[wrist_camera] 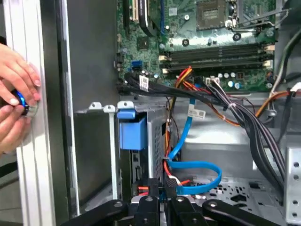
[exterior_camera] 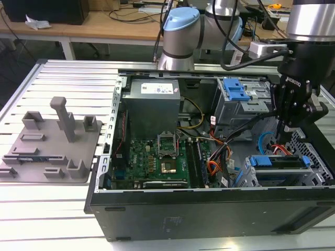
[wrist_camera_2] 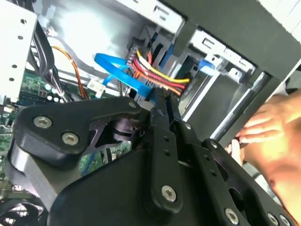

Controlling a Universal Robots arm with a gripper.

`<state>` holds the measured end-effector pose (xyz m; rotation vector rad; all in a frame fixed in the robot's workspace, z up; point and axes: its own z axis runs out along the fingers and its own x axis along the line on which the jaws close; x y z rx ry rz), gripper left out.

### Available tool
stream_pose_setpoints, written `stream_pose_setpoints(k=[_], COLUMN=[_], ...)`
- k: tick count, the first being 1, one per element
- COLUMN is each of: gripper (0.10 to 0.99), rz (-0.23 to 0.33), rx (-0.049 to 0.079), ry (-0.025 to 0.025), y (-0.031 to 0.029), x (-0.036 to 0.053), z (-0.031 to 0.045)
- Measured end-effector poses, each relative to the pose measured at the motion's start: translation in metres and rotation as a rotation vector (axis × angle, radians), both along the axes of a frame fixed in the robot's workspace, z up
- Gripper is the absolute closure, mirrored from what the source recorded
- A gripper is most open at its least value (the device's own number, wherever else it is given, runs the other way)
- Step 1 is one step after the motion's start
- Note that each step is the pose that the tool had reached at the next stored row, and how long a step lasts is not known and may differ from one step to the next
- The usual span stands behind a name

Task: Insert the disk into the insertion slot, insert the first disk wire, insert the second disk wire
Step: 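Insert the second disk wire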

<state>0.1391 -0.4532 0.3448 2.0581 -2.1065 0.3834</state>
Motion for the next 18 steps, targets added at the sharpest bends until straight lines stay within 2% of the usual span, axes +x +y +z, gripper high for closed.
stream_pose_setpoints(k=[3,7,12,14,15,18], gripper=[0.925,0.925,0.925,0.925,0.925,0.925], rz=[0.0,0.0,0.0,0.0,0.0,0.0], rx=[0.048,0.103,0.142,0.162,0.181,0.214], ry=[0.0,0.0,0.0,0.0,-0.0001,0.0], y=[-0.0091,-0.0164,-0.0257,-0.0306,-0.035,-0.0435], x=[-0.0002,-0.0021,-0.0053,-0.0068,-0.0077,-0.0083], z=[0.0,-0.0001,0.0,0.0,0.0,0.0])
